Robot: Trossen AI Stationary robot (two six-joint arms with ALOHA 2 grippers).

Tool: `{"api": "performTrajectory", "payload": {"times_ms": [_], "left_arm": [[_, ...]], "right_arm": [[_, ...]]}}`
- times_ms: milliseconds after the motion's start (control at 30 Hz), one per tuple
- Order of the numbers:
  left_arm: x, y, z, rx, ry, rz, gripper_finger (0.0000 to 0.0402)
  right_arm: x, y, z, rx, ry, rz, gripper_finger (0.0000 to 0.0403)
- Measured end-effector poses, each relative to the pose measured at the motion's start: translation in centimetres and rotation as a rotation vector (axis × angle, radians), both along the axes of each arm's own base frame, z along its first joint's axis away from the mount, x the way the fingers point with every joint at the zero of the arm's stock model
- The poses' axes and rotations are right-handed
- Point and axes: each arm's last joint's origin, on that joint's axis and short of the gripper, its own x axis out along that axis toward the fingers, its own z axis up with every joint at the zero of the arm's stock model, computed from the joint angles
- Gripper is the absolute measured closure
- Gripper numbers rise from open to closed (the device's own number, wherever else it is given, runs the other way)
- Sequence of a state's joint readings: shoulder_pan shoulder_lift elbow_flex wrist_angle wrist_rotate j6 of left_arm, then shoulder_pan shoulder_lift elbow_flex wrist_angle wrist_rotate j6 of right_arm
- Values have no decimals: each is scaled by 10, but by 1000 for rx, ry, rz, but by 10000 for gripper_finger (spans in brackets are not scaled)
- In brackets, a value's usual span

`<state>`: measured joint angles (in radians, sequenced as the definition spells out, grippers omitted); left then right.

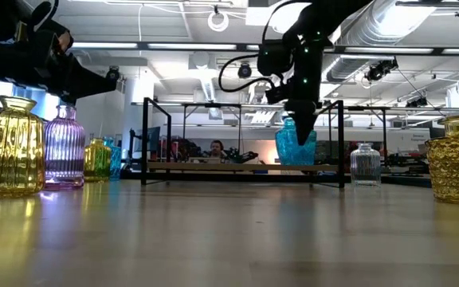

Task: Sort vases onto shelf
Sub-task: Put the bottom blue vase aligned with the other blue vase on the shelf, then adjust the blue vases on the shelf

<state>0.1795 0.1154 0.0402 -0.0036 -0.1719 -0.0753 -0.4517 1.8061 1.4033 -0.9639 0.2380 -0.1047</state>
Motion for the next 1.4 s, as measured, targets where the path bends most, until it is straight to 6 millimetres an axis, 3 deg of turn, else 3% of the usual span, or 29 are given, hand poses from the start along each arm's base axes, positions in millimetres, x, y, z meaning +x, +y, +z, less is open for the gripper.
{"api": "performTrajectory", "payload": {"times_ms": [367,567,700,833,1067,1400], "left_arm": [[0,0,0,0,0,0,401],[0,0,0,0,0,0,401],[0,0,0,-2,0,1,401],[0,0,0,-2,0,0,401],[0,0,0,-2,0,0,401],[0,0,0,-2,-1,0,401]], "right_arm": [[5,8,9,63,-22,62,401],[16,7,66,-14,-74,142,401],[7,-16,107,-128,-104,122,401],[-10,-44,127,-177,-125,91,392],[-26,-83,111,-111,-98,48,344],[-31,-111,93,-65,-114,-14,263]]}}
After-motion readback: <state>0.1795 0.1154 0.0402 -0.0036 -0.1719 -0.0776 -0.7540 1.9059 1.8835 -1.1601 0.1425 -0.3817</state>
